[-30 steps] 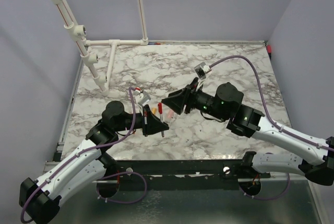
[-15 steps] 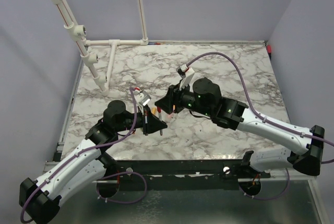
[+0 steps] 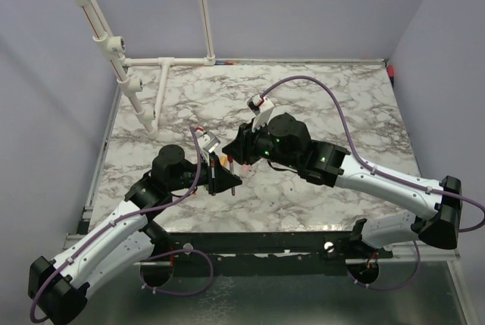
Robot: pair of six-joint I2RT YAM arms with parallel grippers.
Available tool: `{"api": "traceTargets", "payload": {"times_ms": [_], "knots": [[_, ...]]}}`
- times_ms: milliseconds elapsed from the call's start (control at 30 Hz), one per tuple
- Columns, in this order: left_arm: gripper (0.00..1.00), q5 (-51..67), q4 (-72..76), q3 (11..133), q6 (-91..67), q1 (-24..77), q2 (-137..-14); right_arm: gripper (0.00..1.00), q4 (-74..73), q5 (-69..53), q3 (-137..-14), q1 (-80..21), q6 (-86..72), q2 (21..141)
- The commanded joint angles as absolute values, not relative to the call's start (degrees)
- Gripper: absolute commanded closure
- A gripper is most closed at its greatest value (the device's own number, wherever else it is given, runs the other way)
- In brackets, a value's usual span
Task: Insert the pens into the pen caps
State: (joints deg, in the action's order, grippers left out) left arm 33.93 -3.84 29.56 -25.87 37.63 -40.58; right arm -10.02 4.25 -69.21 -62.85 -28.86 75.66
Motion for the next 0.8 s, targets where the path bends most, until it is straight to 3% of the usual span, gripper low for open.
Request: {"api": "traceTargets", "payload": {"times_ms": [0, 167, 333, 767], "knots": [[1.00, 32.44, -4.82, 31.60, -24.93, 37.64, -40.37, 0.73, -11.25, 5.92, -71.10, -63.79, -28.66, 76.29], [1.00, 31.78, -5.03, 31.64, -24.94, 37.61, -40.21, 0.81, -11.70, 6.06, -71.19, -64.06, -28.61, 76.77], [1.00, 30.49, -5.29, 31.90, -24.62, 37.57, -39.54, 0.99, -12.29, 6.50, -70.76, -64.51, -28.68, 76.93], [1.00, 25.49, -5.58, 36.06, -21.95, 37.61, -38.02, 0.99, -11.95, 3.92, -64.62, -65.44, -30.27, 73.84]]}}
